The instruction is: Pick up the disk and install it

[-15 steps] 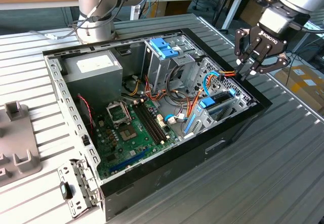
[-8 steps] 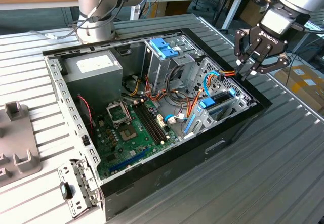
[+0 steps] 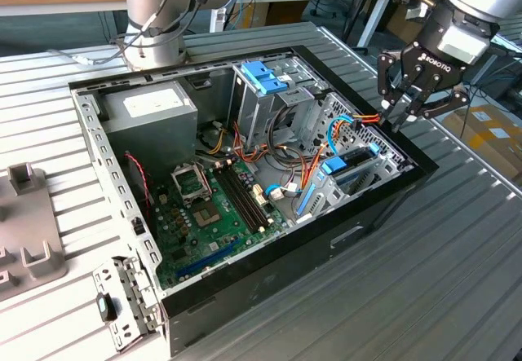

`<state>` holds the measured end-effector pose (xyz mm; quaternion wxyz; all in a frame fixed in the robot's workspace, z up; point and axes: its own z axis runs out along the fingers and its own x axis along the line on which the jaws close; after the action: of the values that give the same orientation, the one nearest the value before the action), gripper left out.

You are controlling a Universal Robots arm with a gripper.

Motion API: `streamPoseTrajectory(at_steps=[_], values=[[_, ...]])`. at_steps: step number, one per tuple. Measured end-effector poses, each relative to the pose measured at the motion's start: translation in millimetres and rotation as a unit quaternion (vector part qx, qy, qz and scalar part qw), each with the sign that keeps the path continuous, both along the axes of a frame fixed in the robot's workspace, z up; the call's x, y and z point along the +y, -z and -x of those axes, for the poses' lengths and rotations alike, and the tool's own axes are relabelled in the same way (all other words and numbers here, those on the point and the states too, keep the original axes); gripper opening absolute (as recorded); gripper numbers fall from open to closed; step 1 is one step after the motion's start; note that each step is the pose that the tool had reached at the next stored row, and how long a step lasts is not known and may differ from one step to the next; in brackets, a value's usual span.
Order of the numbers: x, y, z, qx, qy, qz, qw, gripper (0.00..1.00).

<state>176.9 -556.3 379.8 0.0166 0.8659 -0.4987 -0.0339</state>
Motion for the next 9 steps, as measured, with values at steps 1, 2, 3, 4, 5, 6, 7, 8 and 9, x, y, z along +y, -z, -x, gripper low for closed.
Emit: streamPoseTrajectory(at_steps=[1, 2, 3, 4, 5, 6, 7, 8, 9], values=[[0.0, 0.0, 0.0, 0.0, -0.003, 0.0, 1.0, 0.3], [0.0, 0.1, 0.0, 0.0, -0.006, 0.0, 0.99998, 0.3], [0.0, 0.1, 0.0, 0.0, -0.009, 0.0, 0.99996, 0.3], [0.0, 0.1, 0.0, 0.0, -0.012, -0.0001, 0.99993, 0.3], [0.0, 0.1, 0.0, 0.0, -0.016, 0.0, 0.99988, 0.3], [0.0, 0.2, 0.0, 0.0, -0.019, 0.0, 0.99983, 0.3], [0.0, 0.2, 0.0, 0.0, -0.025, 0.0, 0.99969, 0.3], [0.0, 0.3, 0.0, 0.0, -0.033, 0.0, 0.99945, 0.3], [0.0, 0.3, 0.0, 0.0, -0.042, 0.0, 0.99914, 0.3]])
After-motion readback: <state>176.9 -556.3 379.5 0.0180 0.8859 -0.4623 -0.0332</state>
